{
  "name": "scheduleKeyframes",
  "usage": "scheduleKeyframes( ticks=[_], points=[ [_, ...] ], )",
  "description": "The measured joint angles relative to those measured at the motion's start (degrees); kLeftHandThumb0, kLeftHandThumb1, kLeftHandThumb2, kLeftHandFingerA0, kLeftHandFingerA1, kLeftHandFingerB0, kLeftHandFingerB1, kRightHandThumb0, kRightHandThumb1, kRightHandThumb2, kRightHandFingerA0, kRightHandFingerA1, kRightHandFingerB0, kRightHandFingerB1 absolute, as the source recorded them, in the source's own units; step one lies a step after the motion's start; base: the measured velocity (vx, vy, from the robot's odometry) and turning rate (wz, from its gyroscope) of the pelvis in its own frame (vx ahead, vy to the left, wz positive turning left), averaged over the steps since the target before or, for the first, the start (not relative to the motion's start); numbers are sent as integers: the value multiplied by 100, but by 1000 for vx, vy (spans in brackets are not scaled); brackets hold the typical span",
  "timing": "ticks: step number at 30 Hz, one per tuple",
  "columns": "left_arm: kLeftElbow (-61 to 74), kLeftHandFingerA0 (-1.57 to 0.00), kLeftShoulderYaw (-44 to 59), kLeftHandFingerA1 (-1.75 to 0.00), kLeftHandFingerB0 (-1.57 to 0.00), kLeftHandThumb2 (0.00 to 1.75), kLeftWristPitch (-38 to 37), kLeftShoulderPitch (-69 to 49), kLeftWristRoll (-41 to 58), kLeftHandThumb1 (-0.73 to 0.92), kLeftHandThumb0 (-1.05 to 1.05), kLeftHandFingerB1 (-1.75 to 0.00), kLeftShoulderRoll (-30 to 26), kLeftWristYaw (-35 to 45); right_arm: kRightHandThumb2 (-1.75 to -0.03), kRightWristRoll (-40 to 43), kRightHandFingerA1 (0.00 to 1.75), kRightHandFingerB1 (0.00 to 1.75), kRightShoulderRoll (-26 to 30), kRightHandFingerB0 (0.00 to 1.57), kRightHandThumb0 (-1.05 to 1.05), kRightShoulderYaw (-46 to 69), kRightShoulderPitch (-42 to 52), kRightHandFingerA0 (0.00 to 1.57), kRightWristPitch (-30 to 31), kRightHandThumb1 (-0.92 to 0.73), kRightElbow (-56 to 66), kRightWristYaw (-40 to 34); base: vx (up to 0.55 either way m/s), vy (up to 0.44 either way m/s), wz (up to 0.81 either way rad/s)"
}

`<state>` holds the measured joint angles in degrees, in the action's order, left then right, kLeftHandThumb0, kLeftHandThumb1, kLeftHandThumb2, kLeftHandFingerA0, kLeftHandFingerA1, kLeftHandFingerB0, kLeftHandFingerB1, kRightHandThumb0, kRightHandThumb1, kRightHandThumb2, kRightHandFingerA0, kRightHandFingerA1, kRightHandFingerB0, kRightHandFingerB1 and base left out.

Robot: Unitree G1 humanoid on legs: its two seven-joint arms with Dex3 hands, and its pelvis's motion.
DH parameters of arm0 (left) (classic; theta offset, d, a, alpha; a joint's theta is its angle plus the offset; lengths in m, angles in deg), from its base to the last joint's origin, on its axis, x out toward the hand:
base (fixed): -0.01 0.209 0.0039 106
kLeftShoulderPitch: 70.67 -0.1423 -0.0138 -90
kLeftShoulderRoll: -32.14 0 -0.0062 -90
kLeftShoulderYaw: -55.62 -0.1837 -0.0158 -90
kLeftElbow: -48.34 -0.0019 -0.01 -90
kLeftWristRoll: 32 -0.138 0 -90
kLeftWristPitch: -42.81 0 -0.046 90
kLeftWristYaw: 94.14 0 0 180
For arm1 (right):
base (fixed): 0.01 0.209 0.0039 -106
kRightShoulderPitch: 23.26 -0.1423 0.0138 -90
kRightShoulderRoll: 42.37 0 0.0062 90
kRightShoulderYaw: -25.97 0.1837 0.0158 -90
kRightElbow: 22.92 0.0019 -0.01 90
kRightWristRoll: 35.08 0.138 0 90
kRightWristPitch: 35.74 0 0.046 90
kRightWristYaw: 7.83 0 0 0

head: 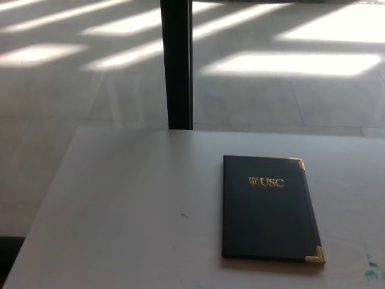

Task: The robot uses its left hand to push the cover of the diary kept in the middle of the desk to close it

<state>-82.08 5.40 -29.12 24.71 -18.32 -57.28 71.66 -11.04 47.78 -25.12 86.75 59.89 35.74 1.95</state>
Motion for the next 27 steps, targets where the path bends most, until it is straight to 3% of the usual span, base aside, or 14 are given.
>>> scheduleKeyframes(
  ticks=[2,4,5,10,11,12,14,17,18,19,20,22,24,27],
  points=[
    [-446,-77,-30,-89,-67,120,-100,34,1,80,-77,-71,-100,4,-73,-1,94,73,1,62,-92,0,-12,67,-4,-92,-12,-1,0,0,0],
    [-753,-70,-64,-151,-66,74,-229,48,4,92,-78,-130,-132,21,-76,0,93,74,4,63,-92,1,-14,66,-7,-92,-16,-2,0,0,0],
    [-875,-82,-68,-100,-62,73,-297,69,10,92,-77,-57,-144,27,-75,-3,94,75,5,63,-93,0,-7,65,-10,-92,-13,-4,0,0,0],
    [-1271,-97,-3,-133,-81,115,-586,187,106,77,-75,-89,-267,99,-77,-17,95,77,14,63,-92,3,50,62,-26,-92,32,-13,0,0,0],
    [-1318,-70,22,-153,-59,72,-628,206,126,92,-77,-63,-292,114,-76,-22,94,75,16,62,-91,2,50,63,-33,-92,24,-13,0,0,0],
    [-1373,-97,60,-135,-73,114,-665,230,158,76,-77,-98,-317,125,-75,-31,93,73,22,63,-92,-1,54,63,-52,-92,8,-10,0,0,0],
    [-1446,-72,117,-76,-61,72,-716,269,230,92,-78,-57,-341,139,-106,-32,95,77,27,64,-96,7,57,71,-71,-72,-17,-7,0,0,0],
    [-1538,-72,144,-68,-62,71,-774,307,308,92,-78,-55,-358,173,-104,-27,96,77,29,60,-93,19,48,70,-95,-71,-86,-2,0,0,0],
    [-1570,-77,143,-88,-70,115,-798,319,334,73,-69,-79,-361,188,-73,-29,97,76,29,61,-93,17,56,65,-118,-92,-87,7,0,0,0],
    [-1585,-70,140,-66,-75,71,-816,325,344,92,-78,-76,-362,199,-73,-29,95,72,29,60,-92,17,59,65,-131,-92,-87,13,0,0,0],
    [-1606,-62,136,-69,-76,118,-840,333,358,75,-68,-92,-363,218,-73,-29,94,72,29,61,-92,17,62,66,-148,-92,-87,20,0,0,0],
    [-1608,-60,133,-56,-73,70,-856,340,381,92,-78,-83,-363,234,-104,-28,94,75,29,62,-95,17,62,71,-162,-71,-87,26,0,0,0],
    [-1603,-57,132,-68,-74,120,-857,345,424,79,-74,-86,-362,255,-73,-29,92,75,29,69,-92,15,62,68,-164,-92,-76,24,0,0,0],
    [-1593,-71,81,-68,-75,72,-865,335,464,92,-78,-77,-363,294,-74,-28,93,74,31,67,-91,13,50,67,-168,-92,-74,20,0,0,0]
  ],
)
